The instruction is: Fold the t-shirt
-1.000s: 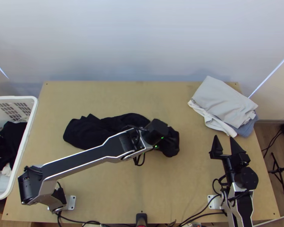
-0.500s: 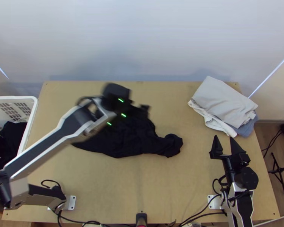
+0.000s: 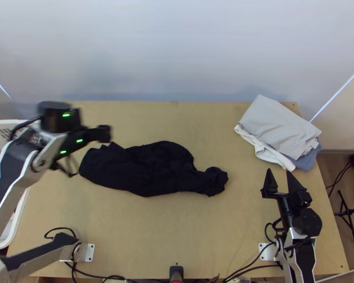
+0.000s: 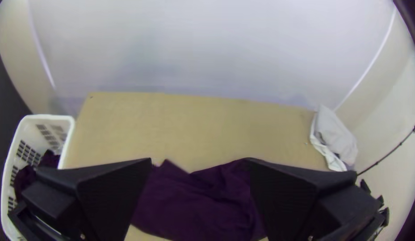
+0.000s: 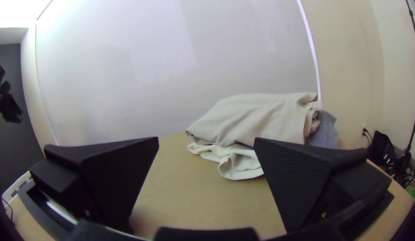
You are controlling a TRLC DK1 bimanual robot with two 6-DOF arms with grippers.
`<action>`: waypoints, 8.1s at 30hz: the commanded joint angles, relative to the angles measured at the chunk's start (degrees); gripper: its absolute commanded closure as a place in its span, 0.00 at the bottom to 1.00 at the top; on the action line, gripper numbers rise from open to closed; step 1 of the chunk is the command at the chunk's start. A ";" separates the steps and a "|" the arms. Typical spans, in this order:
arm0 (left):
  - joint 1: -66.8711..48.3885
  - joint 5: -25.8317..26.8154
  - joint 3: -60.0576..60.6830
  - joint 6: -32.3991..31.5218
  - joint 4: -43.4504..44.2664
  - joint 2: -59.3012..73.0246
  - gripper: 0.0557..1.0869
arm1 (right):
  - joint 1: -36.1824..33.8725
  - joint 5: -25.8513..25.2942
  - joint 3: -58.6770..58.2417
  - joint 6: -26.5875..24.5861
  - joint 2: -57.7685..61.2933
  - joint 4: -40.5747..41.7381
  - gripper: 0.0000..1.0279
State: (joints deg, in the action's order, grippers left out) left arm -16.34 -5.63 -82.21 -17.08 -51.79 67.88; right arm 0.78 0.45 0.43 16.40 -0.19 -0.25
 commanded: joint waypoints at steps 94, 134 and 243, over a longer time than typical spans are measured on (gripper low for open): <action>26.71 15.56 30.36 -1.20 16.46 -7.41 0.04 | 40.09 9.57 125.52 8.38 134.04 -51.25 0.17; 27.85 15.56 30.45 -0.23 16.63 -7.41 0.04 | 45.10 -4.67 112.60 -4.80 132.02 -40.44 0.59; 30.49 10.37 0.48 -14.82 37.11 4.46 0.97 | 30.78 -19.61 104.60 -6.56 91.86 -12.32 0.97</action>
State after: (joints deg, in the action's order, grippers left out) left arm 11.81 3.22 -80.84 -26.02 -18.63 78.37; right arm 32.77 -17.39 99.68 10.85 94.02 -18.55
